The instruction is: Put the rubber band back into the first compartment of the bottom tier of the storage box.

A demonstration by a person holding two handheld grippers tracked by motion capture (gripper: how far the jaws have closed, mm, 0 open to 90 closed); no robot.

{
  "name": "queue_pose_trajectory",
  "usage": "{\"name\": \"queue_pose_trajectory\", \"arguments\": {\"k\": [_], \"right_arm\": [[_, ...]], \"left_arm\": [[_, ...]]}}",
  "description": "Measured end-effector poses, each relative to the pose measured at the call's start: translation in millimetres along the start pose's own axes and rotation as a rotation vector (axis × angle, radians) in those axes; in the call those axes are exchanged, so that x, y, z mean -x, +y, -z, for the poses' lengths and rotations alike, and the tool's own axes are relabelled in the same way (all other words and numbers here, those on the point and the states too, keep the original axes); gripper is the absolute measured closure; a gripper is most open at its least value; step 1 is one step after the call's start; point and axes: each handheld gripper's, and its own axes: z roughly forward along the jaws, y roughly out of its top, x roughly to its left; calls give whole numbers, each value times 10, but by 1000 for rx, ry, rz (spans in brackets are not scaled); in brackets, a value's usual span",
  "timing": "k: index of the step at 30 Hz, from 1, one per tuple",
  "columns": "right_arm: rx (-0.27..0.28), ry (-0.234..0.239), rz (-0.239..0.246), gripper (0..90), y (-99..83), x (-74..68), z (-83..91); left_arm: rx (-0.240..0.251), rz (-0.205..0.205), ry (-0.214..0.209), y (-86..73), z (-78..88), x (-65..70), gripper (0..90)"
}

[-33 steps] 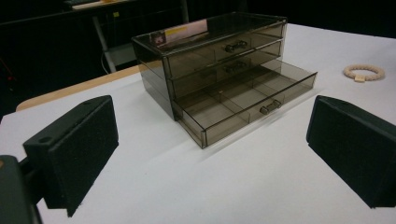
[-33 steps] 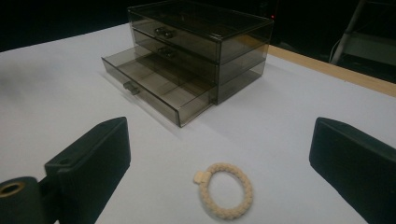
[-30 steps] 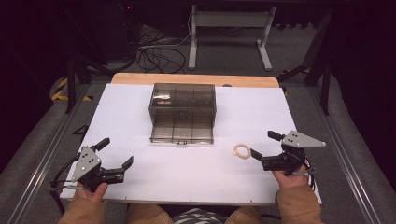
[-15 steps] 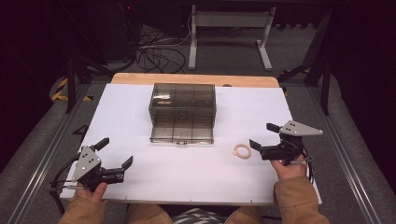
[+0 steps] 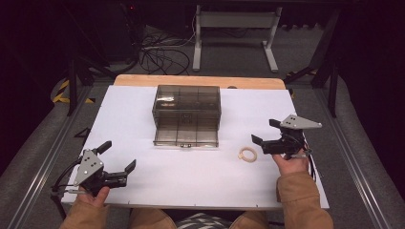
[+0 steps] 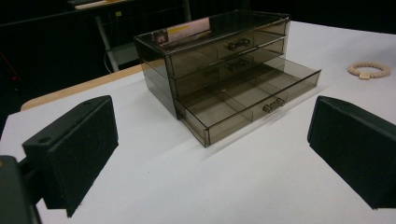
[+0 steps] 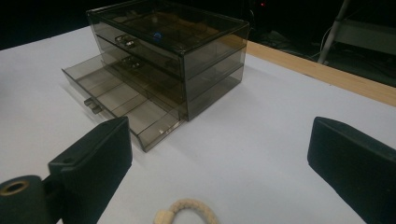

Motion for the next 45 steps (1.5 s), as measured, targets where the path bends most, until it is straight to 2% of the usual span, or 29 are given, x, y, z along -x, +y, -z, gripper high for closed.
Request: {"name": "queue_pose_trajectory", "arguments": {"k": [12, 14, 15, 17, 23, 25, 29, 34, 38, 45], "right_arm": [[-14, 7, -12, 85, -4, 25, -9], [-18, 12, -15, 108, -4, 27, -10], [-21, 34, -31, 157, -3, 29, -5], [-26, 54, -43, 188, -4, 30, -7], [-68, 58, -46, 243, -16, 33, -50], [-92, 38, -30, 282, -14, 26, -61], [-168, -30, 51, 332, -10, -28, -110], [-251, -38, 50, 388, -42, -31, -209], [-316, -40, 26, 427, -77, 3, -276], [-404, -31, 4, 498, -133, 17, -374]], "left_arm": [[5, -4, -3, 3, 4, 3, 23], [5, -3, -4, 4, 4, 2, 23], [2, -3, -2, 3, 1, 0, 24], [0, -2, -1, 1, -1, 2, 24], [1, -5, -2, 5, 1, 5, 24], [0, -4, -2, 4, 1, 5, 24], [0, -4, 0, 4, 0, 4, 24], [-1, -6, 1, 6, 2, 6, 23], [-3, -5, 2, 4, -1, 7, 24], [-4, -3, 3, 4, 0, 5, 23]]}}
